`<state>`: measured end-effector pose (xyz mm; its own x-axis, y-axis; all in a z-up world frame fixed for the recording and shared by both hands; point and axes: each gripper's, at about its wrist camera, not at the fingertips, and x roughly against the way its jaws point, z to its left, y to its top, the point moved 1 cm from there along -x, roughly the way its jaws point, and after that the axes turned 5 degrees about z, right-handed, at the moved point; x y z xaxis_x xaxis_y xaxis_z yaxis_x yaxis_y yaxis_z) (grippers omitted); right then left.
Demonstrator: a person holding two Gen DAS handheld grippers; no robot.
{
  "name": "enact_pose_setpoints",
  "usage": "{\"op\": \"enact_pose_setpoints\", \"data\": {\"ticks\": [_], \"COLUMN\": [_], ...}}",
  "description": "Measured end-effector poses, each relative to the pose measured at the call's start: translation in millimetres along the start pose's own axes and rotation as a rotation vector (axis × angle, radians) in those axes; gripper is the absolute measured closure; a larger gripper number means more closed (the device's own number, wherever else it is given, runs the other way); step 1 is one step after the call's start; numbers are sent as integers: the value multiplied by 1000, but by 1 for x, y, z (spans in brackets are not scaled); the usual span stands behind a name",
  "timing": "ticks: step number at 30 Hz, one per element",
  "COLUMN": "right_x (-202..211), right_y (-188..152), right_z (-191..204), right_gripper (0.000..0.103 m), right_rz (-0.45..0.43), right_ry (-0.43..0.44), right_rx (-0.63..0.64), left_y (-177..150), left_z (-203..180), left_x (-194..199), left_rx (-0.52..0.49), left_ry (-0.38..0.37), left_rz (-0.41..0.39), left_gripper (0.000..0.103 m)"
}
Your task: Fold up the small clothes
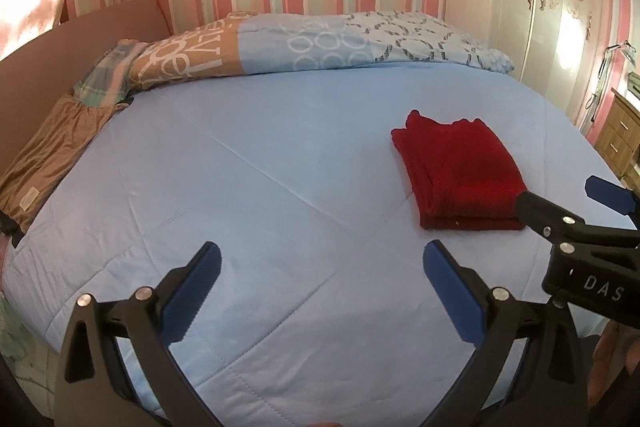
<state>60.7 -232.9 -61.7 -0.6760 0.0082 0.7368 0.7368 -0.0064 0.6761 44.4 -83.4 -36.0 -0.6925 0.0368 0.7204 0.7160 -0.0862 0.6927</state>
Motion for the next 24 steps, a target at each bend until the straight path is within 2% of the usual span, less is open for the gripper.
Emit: {"op": "enact_pose_setpoints", "data": {"ticks": [7, 24], "right_x": [2, 9], "right_y": [1, -1], "right_z": [-5, -18], "right_gripper": [3, 3], "right_rz": [-4, -9], "right_ry": [-17, -41], "right_rx": [-2, -13], "left_y": [2, 7], "left_z": [0, 9], "left_x": [1, 2], "left_rx": [10, 43], "left_ry": [-13, 17], "left_rz": [1, -10], "left_gripper": [2, 2]}}
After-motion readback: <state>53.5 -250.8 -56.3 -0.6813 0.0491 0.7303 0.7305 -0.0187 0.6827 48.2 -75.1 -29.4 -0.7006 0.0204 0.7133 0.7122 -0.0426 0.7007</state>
